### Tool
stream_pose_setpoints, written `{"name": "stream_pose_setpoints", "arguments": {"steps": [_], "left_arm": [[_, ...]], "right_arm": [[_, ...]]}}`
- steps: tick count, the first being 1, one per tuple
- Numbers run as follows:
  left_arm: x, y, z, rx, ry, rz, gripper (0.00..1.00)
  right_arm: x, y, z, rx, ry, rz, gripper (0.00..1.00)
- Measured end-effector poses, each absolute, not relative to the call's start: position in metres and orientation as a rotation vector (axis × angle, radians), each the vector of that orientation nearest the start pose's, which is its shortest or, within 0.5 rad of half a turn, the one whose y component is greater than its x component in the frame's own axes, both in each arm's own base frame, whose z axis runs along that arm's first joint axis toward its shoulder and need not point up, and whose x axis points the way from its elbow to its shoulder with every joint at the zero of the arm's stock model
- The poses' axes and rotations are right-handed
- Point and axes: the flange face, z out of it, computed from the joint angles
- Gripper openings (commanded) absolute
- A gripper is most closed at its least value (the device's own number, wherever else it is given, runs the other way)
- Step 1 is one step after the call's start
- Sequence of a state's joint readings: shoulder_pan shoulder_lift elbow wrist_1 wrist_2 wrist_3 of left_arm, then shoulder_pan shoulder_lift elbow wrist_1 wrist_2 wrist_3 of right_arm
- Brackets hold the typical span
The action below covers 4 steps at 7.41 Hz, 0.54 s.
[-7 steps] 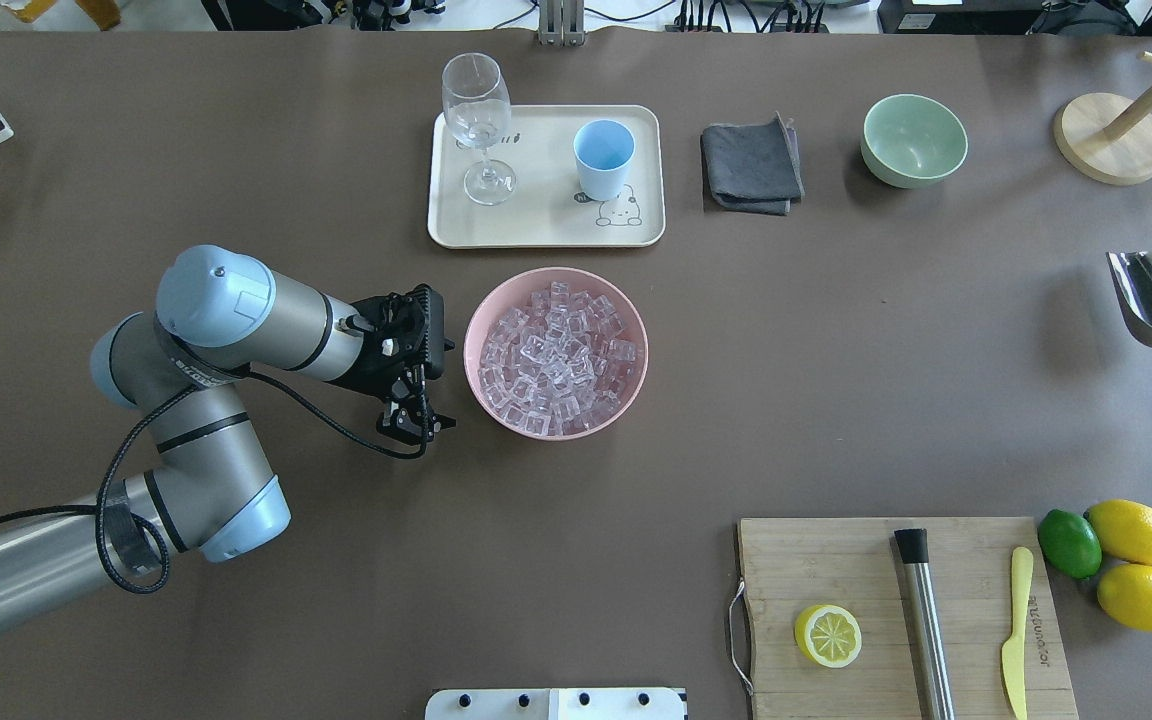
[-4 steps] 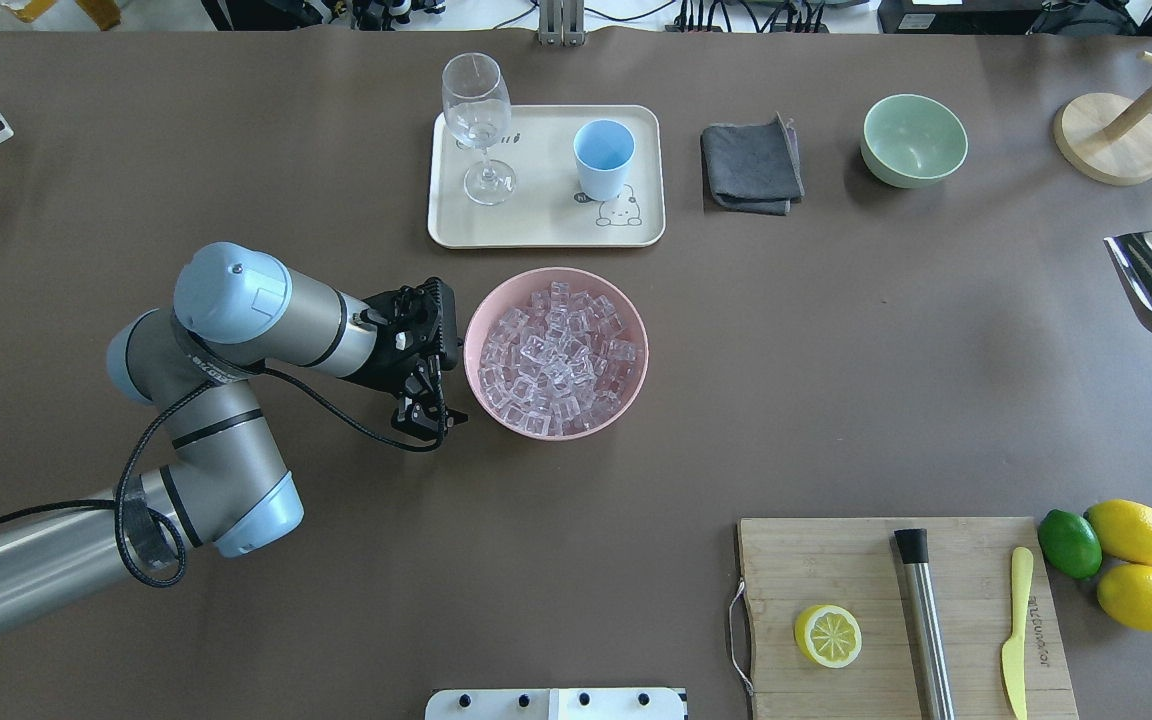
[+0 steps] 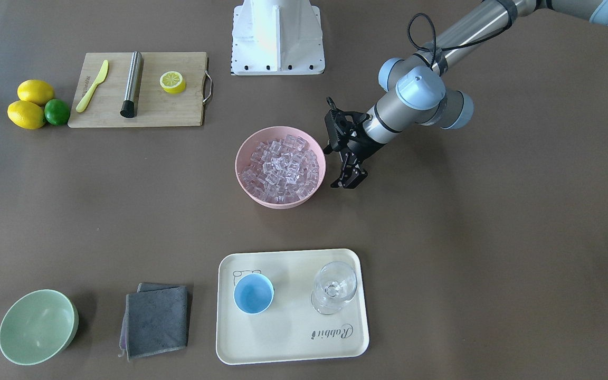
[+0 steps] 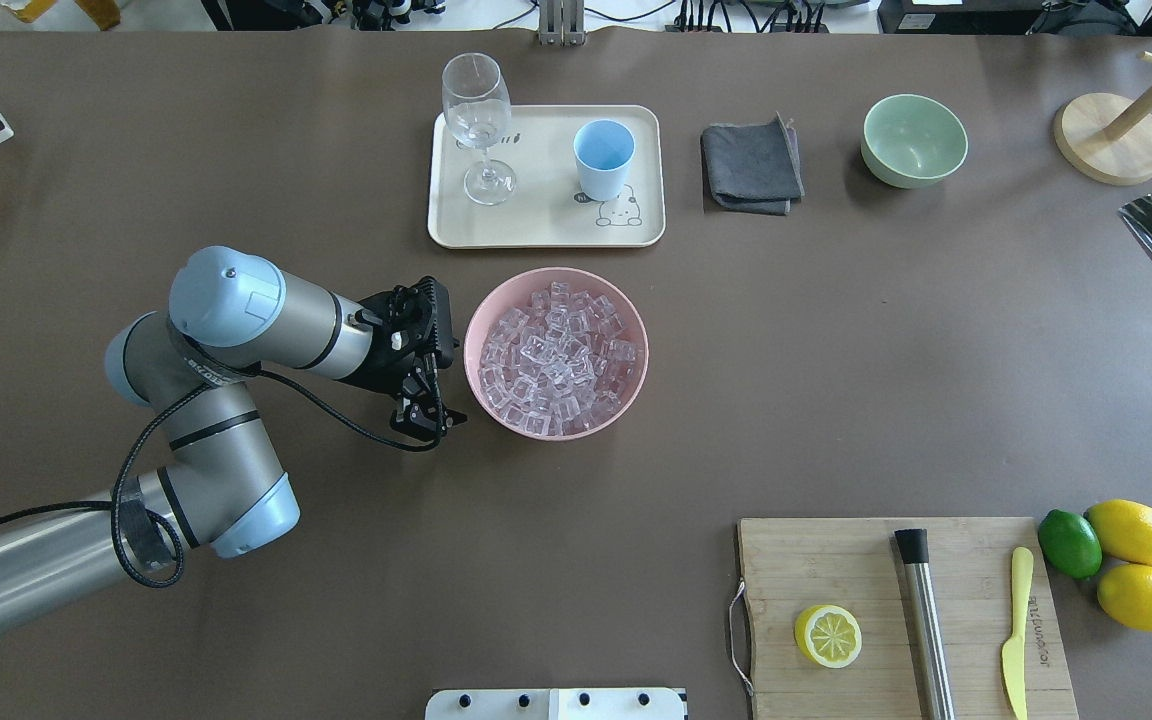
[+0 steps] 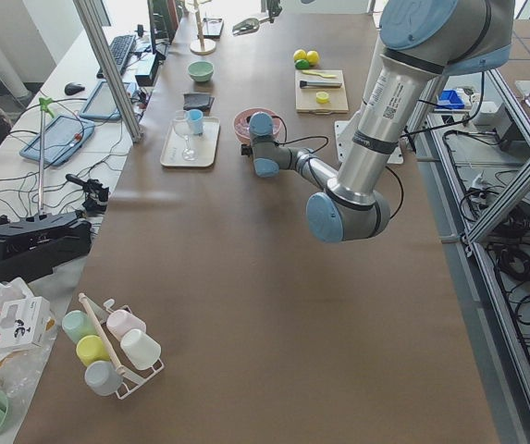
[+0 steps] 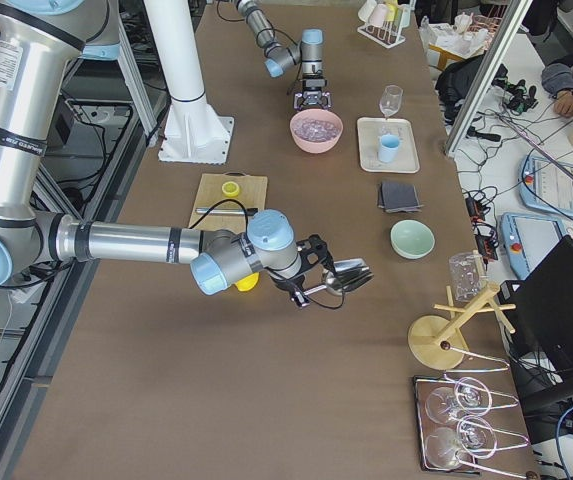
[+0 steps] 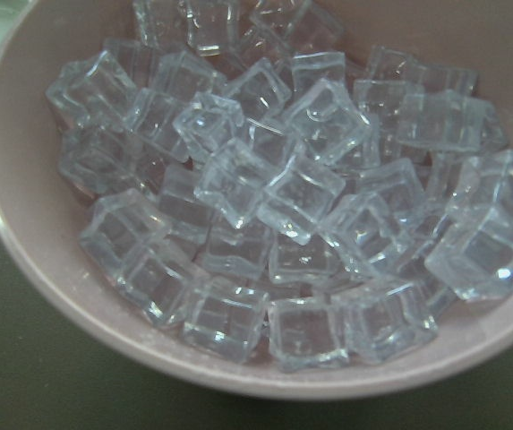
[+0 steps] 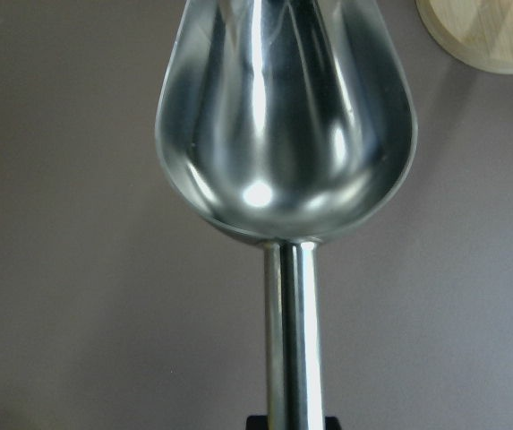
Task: Put ice in cup with scoop
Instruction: 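Carry the metal scoop with the right gripper toward the ice bowl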
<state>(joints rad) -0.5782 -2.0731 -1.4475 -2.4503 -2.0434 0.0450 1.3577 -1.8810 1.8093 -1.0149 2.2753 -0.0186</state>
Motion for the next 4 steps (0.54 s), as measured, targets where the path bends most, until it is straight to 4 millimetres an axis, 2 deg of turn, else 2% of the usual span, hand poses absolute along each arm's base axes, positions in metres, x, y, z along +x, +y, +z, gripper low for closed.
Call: {"name": "stream_pose_setpoints", "arguments": {"steps": [1,2,4], "left_arm": [[0.525,-0.447,0.324,0.98,0.991,1.174,0.99],[0.525,-0.447,0.325,0.982,0.992,1.175,0.99],[0.525,-0.447,0.324,0.984,0.992,1.175,0.99]], "right_arm": [[-0.009,-0.4,0.599,0.402,-0.695,-0.453,0.0],[-0.01,-0.411,0.572,0.4,-0.671,-0.523,0.0],[-0.037,-0.458,0.512,0.414,-0.586,-0.785,0.0]]}}
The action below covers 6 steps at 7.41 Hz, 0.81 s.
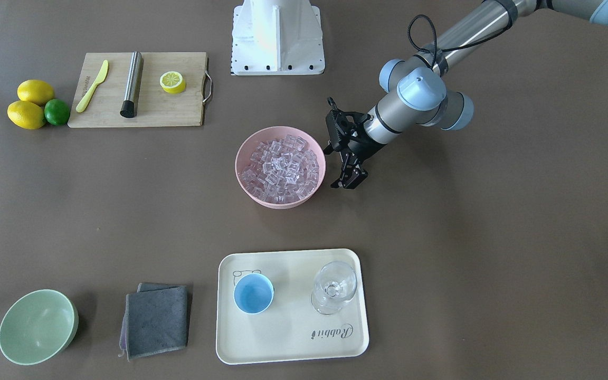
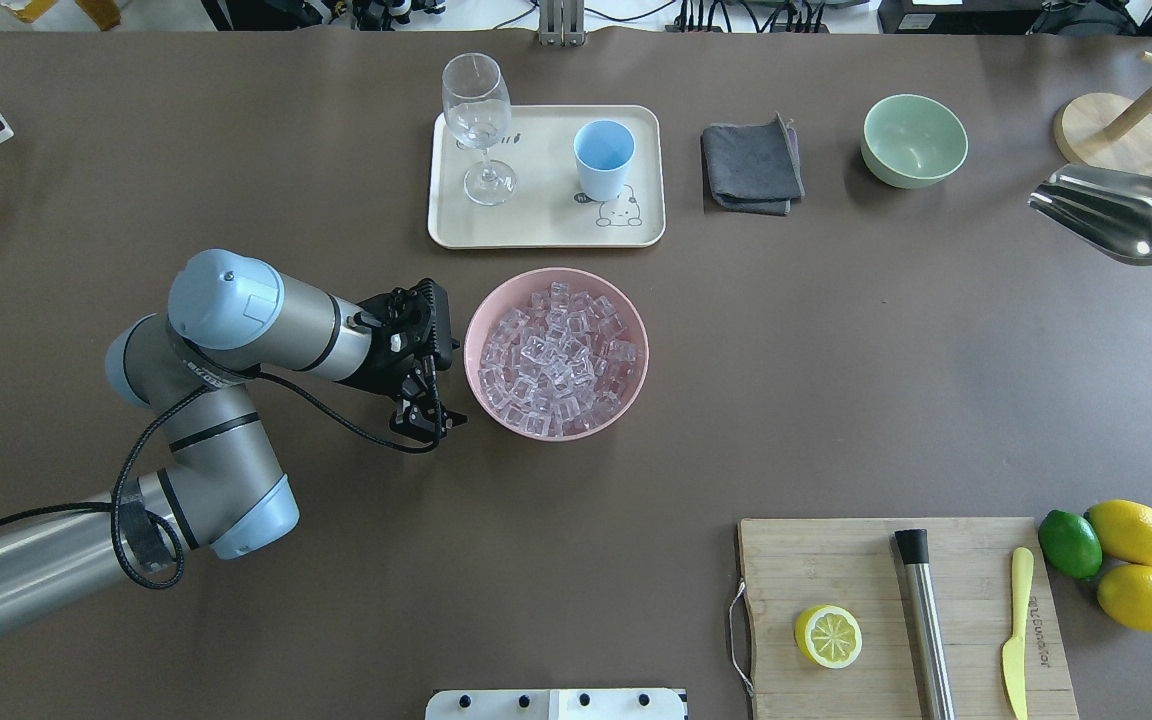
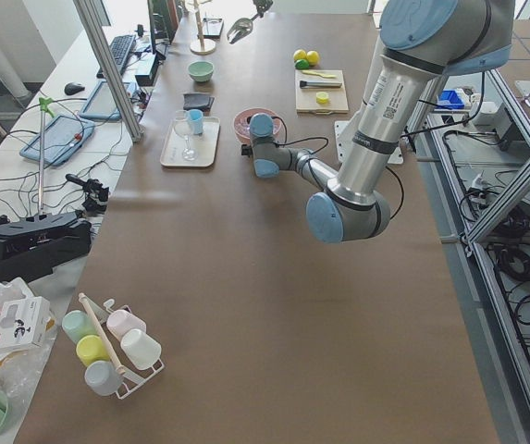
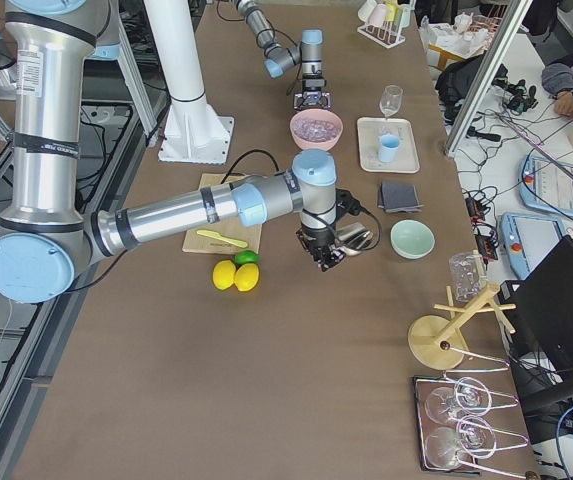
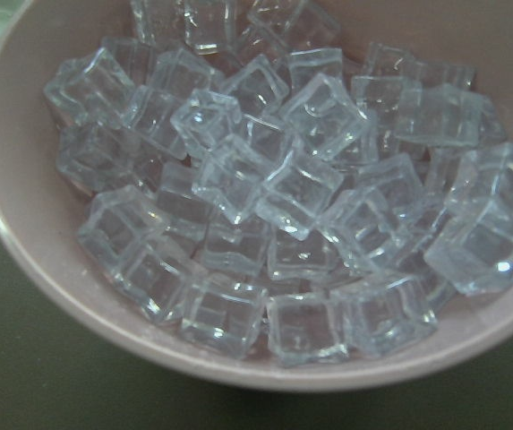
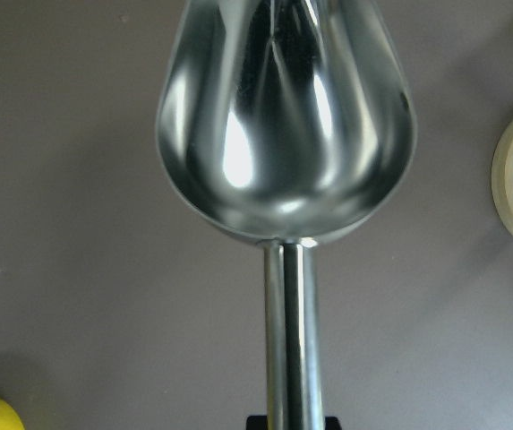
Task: Put ice in cup with scoop
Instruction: 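Carry the metal scoop with the right gripper toward the ice bowl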
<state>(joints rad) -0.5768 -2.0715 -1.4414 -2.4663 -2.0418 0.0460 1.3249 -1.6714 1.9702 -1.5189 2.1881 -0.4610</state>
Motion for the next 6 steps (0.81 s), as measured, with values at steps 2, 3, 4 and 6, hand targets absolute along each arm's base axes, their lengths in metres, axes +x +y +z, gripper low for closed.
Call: {"name": "stream_pose_setpoints", "arguments": {"steps": [2,3,4,6], "left_arm": [[0.526,-0.446,0.324,0.984,0.994,1.176,0.99],[0.525,-0.447,0.324,0.984,0.994,1.176,0.99],[0.525,-0.447,0.324,0.985,0.994,1.176,0.99],[0.525,-0.447,0.324,0.984,0.994,1.176,0.99]], "right_arm": [[-0.054,-0.488,0.457,0.457,-0.482,-1.047,0.0],[-0.061,-0.492,0.433,0.493,-0.438,-1.152,0.0],[-0.067,-0.489,0.408,0.526,-0.415,-1.213,0.0],[-0.104,-0.481,0.362,0.526,-0.373,-1.31,0.0]]}}
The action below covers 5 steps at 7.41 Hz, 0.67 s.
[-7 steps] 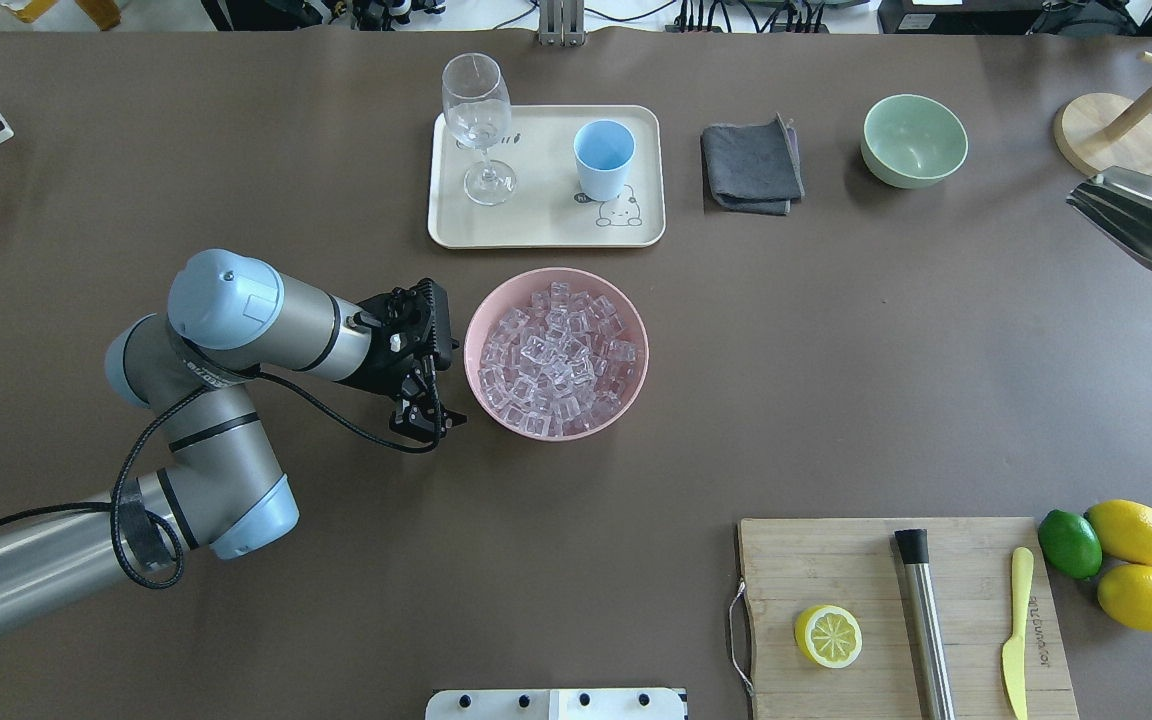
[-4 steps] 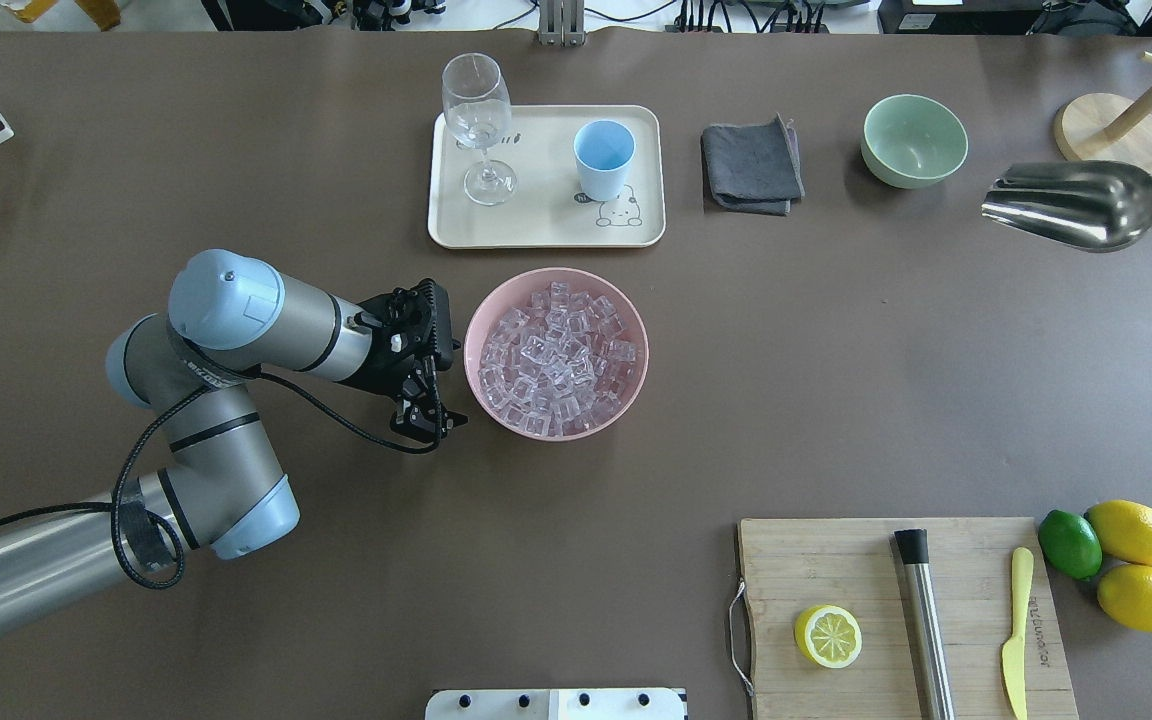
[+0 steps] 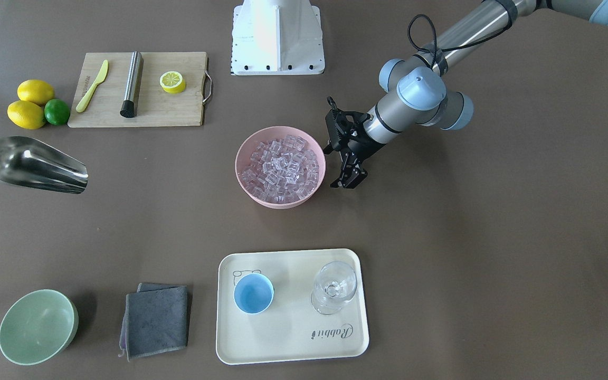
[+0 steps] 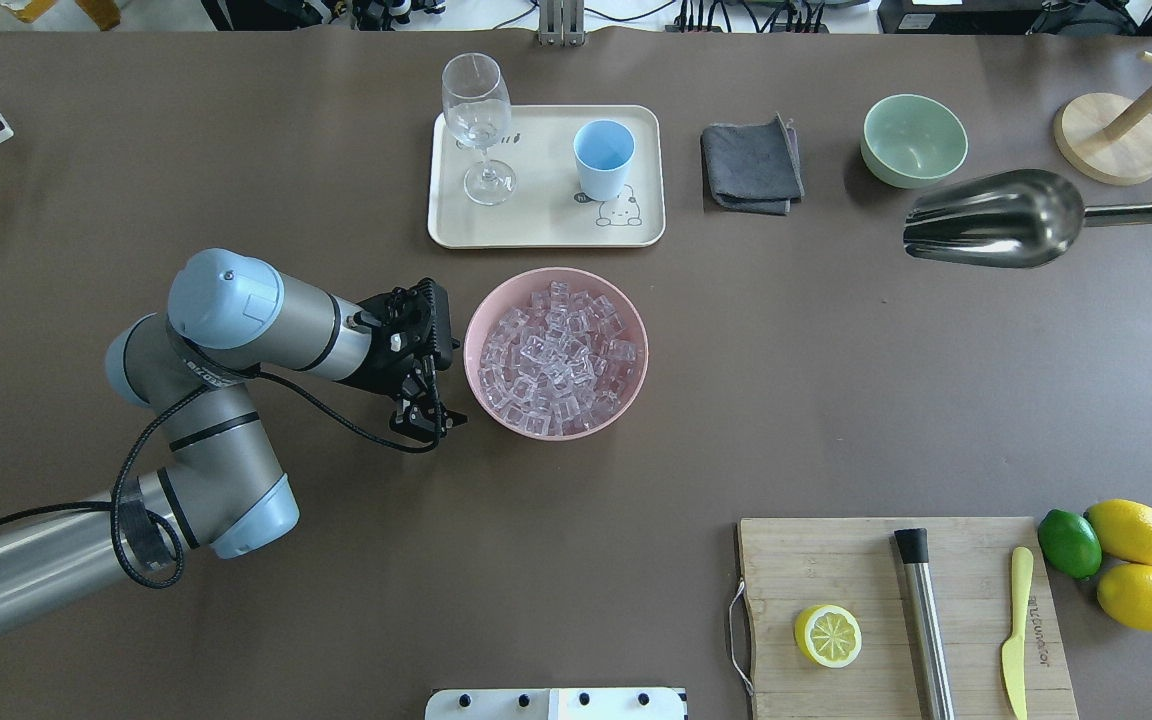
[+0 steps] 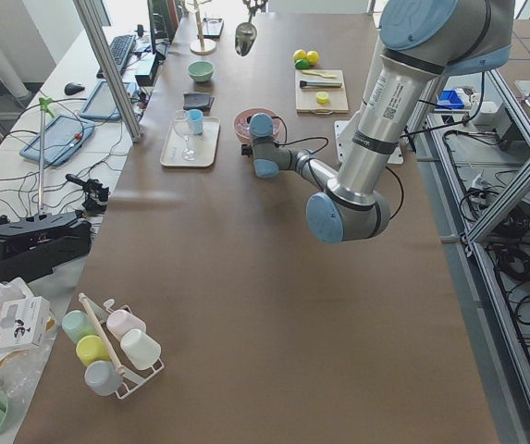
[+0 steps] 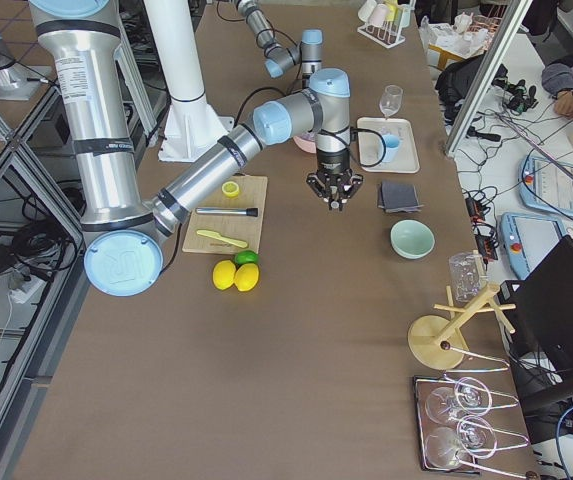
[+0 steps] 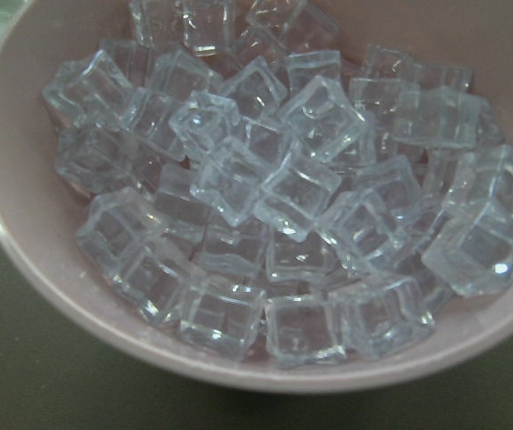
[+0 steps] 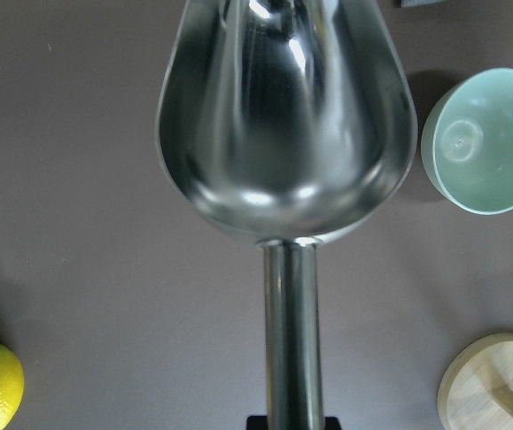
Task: Put ice in cup with scoop
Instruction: 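Carry the metal scoop with the right gripper toward the ice bowl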
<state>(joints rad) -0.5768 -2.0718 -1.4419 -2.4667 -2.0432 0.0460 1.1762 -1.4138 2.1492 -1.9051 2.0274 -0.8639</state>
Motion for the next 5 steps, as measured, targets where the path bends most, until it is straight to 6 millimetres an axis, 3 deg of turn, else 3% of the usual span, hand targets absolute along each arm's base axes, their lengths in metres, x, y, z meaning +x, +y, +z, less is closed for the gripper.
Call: {"name": "stream_pose_setpoints", "arguments": {"steps": [2,5], "left_arm": [[0.525,-0.447,0.325,0.984,0.994,1.176,0.99],[0.523,-0.447,0.328,0.983,0.992,1.175,0.99]], "right_arm": [[-0.14,-0.48,0.332,0.501,-0.318,-1.383,0.0],[-0.15,-0.469,0.296,0.45,-0.316,-1.4,0.0]]}}
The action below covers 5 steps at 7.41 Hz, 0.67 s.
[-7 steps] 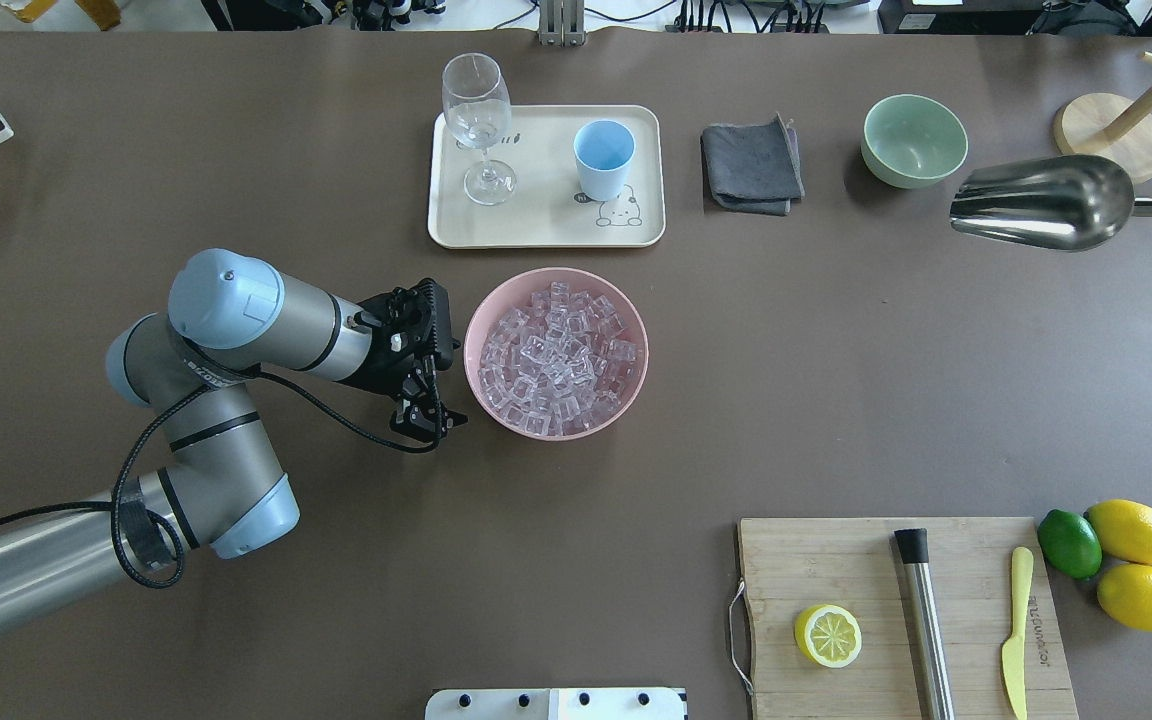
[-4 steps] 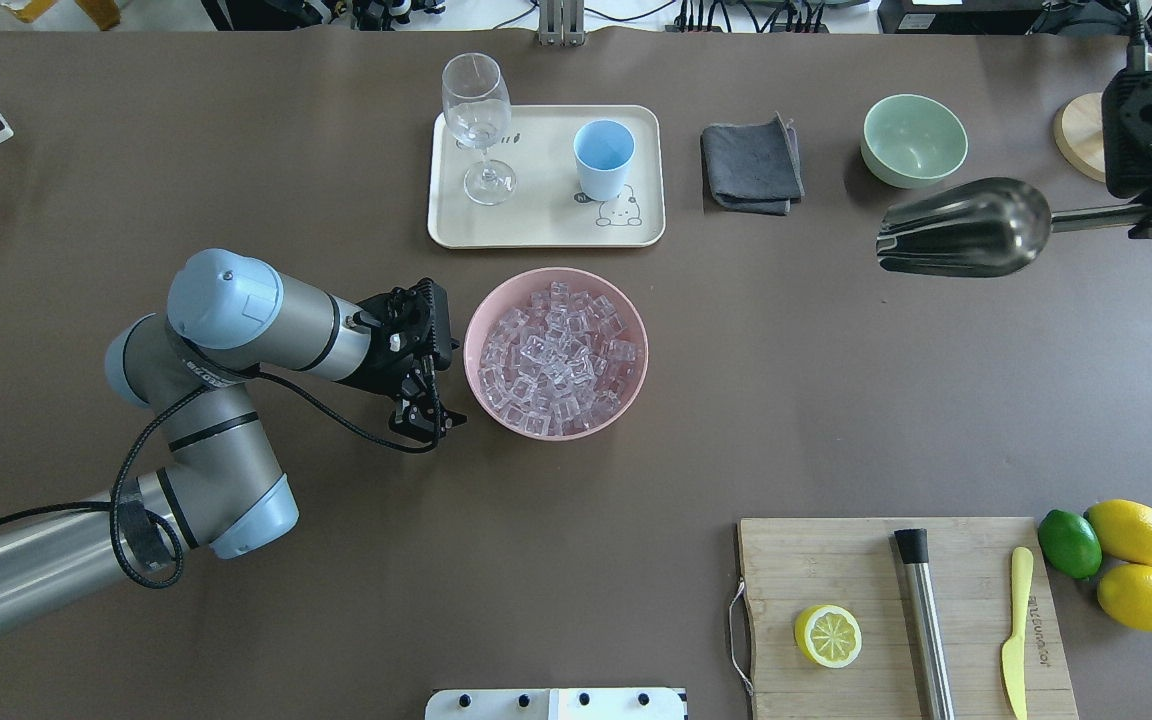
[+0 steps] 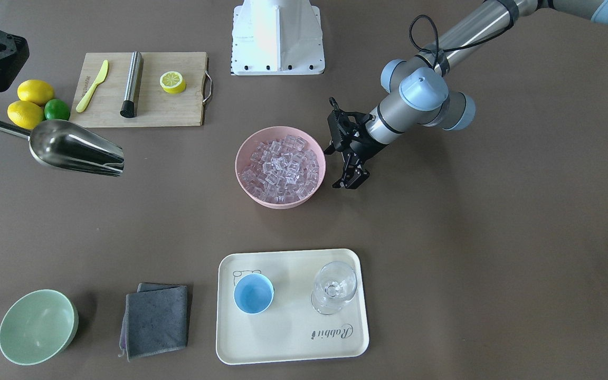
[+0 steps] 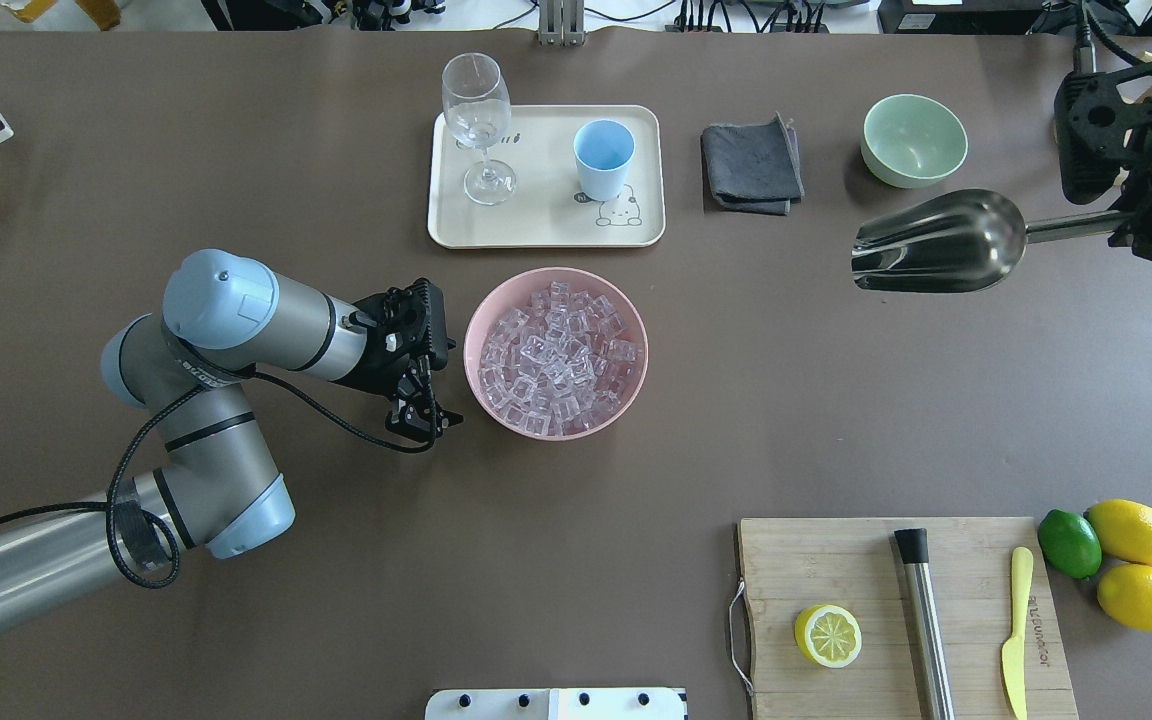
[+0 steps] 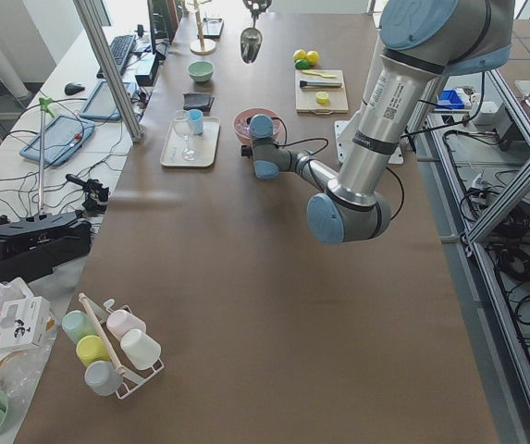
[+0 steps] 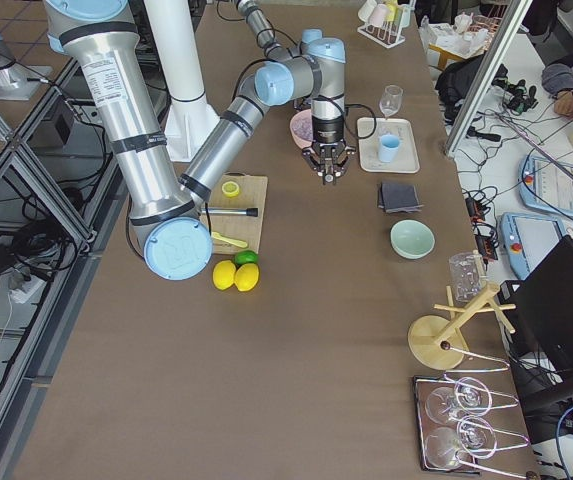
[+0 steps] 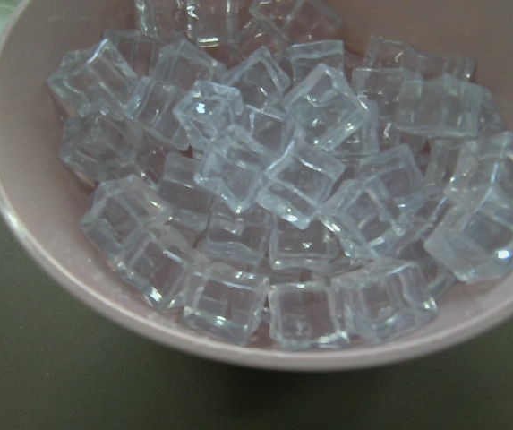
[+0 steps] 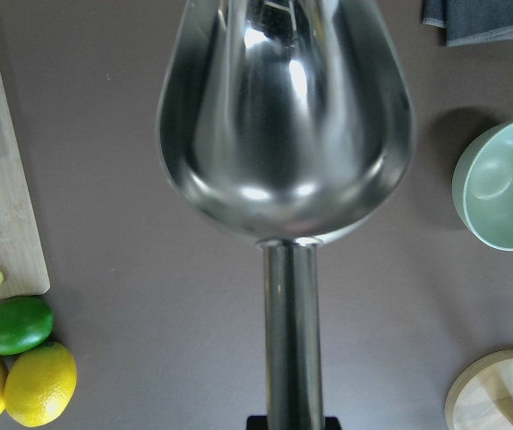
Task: Put ice in cup with scoop
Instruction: 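Carry the metal scoop with the right gripper toward the ice bowl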
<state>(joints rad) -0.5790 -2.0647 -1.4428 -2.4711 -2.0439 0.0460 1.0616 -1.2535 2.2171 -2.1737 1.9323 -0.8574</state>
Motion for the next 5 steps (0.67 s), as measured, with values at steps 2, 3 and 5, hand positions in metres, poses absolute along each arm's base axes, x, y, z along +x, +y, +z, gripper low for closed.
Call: {"name": "stream_pose_setpoints", "arguments": {"steps": [2,3,5], "left_arm": [[0.523,-0.447,0.328,0.982,0.992,1.175,0.99],[0.522,-0.447,0.328,0.982,0.992,1.174,0.99],[0.522,-0.447,0.328,0.984,0.992,1.174,0.99]], "right_arm": [[-0.16,-0.461,0.287,0.42,-0.303,-1.376,0.0],[-0.172,-0.462,0.282,0.414,-0.289,-1.376,0.0],[-0.189,-0.458,0.264,0.441,-0.307,-1.396,0.0]]}}
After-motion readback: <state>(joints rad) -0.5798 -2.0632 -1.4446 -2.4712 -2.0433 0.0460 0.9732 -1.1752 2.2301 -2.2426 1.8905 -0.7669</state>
